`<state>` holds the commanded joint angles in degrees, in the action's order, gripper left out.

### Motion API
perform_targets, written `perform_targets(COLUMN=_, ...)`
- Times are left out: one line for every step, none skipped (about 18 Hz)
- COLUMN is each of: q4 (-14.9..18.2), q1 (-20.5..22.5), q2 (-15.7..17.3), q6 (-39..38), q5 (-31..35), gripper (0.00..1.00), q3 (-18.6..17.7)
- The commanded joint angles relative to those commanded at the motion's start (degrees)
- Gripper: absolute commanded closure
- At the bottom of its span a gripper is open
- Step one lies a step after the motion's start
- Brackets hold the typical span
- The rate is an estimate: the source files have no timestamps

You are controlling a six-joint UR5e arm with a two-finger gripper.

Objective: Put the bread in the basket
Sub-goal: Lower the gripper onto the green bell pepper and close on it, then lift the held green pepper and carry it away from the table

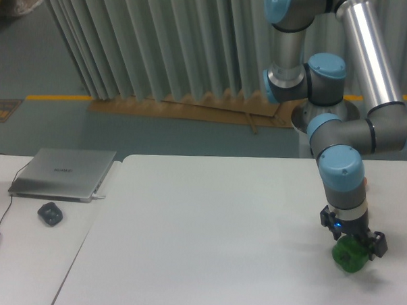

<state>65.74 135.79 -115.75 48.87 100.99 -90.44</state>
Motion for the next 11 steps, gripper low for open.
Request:
perform_targets(q4=0.09, q1=-0.09, q2=0.09, q6=-0.09, q5=0.17, gripper=0.34, q3=-0.09)
perform_targets(q4=0.09, q1=0.0, q2=0.18, q6=-0.09, q5=0.17, gripper=0.51, q3=-0.17)
perform_targets(q4=0.18, q1=0.0, q2=0.26, q6=0.09, q5=-0.09, gripper=0.61, q3=0.0)
perform_targets(q4=0.26, q1=0.17, q2=0.53, q6=0.17, q5=-0.18, gripper=0.64, q3=0.17)
perform_targets(q4=0.35, q1=0.35, q2=0.7, q6=0.26, q5=-0.44, gripper=0.64, q3=0.35)
perform_targets(q4=0.79, q1=0.61, q2=1.14, q6=0.26, q5=-0.53, gripper=0.64, q3=0.7)
perform_targets(q4=0.79, q1=0.79, q2=1.58, q6=0.26, q5=-0.53, gripper=0.64, q3=0.7)
perform_targets(q4=0.79, q1=1.31, q2=1.84, q6=0.18, q5=-0.88, gripper=0.64, q3=1.05)
perform_targets(q4=0.97, q1=1.58, q2=1.93, q6=0.0, q5=-1.75, gripper=0.64, q3=1.49)
perform_targets(q4=1.66, q1=2.19, q2=2.28, q6=-0.09, q5=-2.54, gripper=0.64, q3=2.1)
perform_targets(q4=3.32, q1=3.07, q2=3.07, q6=0.26, q5=-3.07, gripper=0.64, q3=3.07)
